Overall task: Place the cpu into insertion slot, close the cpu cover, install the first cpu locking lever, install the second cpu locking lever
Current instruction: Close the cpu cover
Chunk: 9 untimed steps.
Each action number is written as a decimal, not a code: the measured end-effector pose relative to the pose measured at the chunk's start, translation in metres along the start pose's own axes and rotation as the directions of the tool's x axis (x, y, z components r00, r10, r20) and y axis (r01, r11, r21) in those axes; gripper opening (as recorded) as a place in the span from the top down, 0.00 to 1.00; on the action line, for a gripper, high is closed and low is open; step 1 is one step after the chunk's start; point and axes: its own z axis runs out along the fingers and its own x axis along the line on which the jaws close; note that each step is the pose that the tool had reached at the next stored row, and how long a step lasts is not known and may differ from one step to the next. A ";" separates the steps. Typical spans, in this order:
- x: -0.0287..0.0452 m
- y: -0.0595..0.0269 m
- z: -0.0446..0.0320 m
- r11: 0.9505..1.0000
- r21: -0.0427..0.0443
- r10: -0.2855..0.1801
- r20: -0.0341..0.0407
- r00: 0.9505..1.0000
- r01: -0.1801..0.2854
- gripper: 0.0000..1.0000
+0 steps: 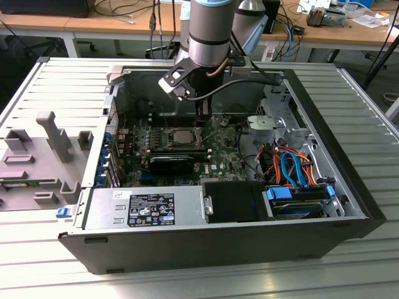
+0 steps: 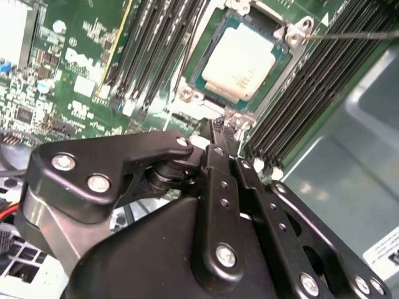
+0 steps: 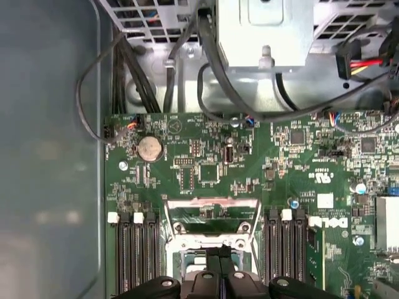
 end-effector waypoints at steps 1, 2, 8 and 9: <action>0.0000 0.0020 -0.0008 1.000 0.001 0.000 0.000 1.000 0.000 0.89; 0.0001 0.0057 -0.0022 1.000 0.004 0.000 0.000 1.000 0.000 0.89; 0.0007 0.0198 -0.0113 1.000 0.015 0.000 0.000 1.000 0.000 0.89; 0.0008 0.0248 -0.0125 1.000 0.021 0.000 0.000 1.000 0.000 0.89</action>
